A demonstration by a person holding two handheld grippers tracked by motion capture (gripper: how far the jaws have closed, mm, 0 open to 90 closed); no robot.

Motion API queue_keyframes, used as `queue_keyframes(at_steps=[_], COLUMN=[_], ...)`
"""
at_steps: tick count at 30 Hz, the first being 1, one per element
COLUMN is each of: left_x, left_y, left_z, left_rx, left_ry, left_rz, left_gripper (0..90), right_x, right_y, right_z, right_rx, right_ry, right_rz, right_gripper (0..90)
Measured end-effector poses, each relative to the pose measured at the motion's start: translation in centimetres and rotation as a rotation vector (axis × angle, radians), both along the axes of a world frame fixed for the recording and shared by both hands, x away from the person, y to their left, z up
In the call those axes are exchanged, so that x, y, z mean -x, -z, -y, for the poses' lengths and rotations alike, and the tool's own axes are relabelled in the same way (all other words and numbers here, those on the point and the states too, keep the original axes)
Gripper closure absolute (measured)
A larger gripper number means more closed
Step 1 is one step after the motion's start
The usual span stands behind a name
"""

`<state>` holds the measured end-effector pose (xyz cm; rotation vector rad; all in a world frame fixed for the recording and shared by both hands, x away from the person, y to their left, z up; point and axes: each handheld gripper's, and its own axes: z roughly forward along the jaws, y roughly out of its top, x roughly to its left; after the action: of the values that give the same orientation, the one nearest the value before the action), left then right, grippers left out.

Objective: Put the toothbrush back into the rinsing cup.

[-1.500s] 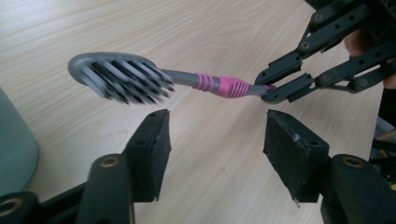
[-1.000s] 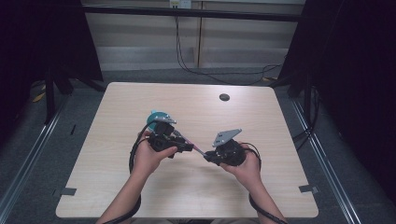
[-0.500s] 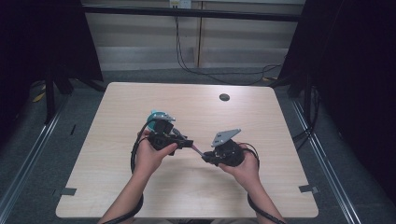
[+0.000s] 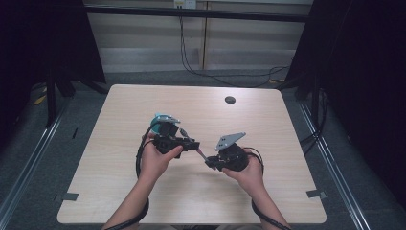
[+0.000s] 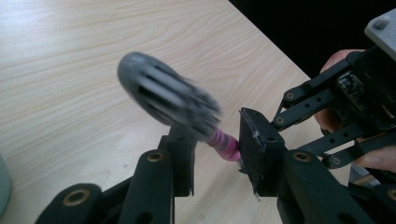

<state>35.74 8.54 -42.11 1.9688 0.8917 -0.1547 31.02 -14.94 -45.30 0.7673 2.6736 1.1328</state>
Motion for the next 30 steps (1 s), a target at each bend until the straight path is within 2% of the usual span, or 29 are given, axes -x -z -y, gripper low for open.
queue_keyframes(at_steps=[4,7,10,15,17,19,22,24,29,30], left_x=[-0.1,-0.1,-0.1,-0.1,0.0,0.0,0.1,0.2,0.3,0.4], left_y=[-0.1,-0.1,-0.3,-0.3,-0.3,-0.4,-0.7,-1.0,-1.5,-1.6], left_z=[0.0,0.0,0.0,0.1,0.2,0.3,0.6,0.9,1.4,1.4], left_rx=[0.014,0.027,0.041,0.049,0.064,0.063,0.086,0.082,0.074,0.061], left_ry=[-0.003,-0.007,-0.010,-0.012,0.000,0.010,0.035,0.045,0.067,0.070], left_rz=[0.001,0.007,0.014,0.017,0.003,0.001,0.008,0.024,0.025,0.032], left_gripper=[67.5,68.0,70.1,71.8,73.4,74.9,78.1,80.8,82.9,82.9], right_x=[0.0,-0.1,-0.1,0.0,0.0,0.0,0.0,0.1,0.3,0.3], right_y=[0.0,0.1,0.1,0.2,0.3,0.4,0.6,0.7,0.6,0.5], right_z=[-0.1,0.0,-0.1,-0.2,-0.2,-0.4,-0.5,-0.9,-1.9,-2.0], right_rx=[-0.003,-0.030,-0.035,-0.045,-0.052,-0.051,-0.059,-0.063,-0.070,-0.070], right_ry=[0.000,0.010,0.010,0.013,0.021,0.013,0.016,0.008,-0.018,-0.020], right_rz=[0.000,-0.014,-0.018,-0.026,-0.034,-0.035,-0.037,-0.032,-0.024,-0.019], right_gripper=[81.3,81.3,81.3,81.3,81.3,81.1,80.8,80.0,77.7,75.8])
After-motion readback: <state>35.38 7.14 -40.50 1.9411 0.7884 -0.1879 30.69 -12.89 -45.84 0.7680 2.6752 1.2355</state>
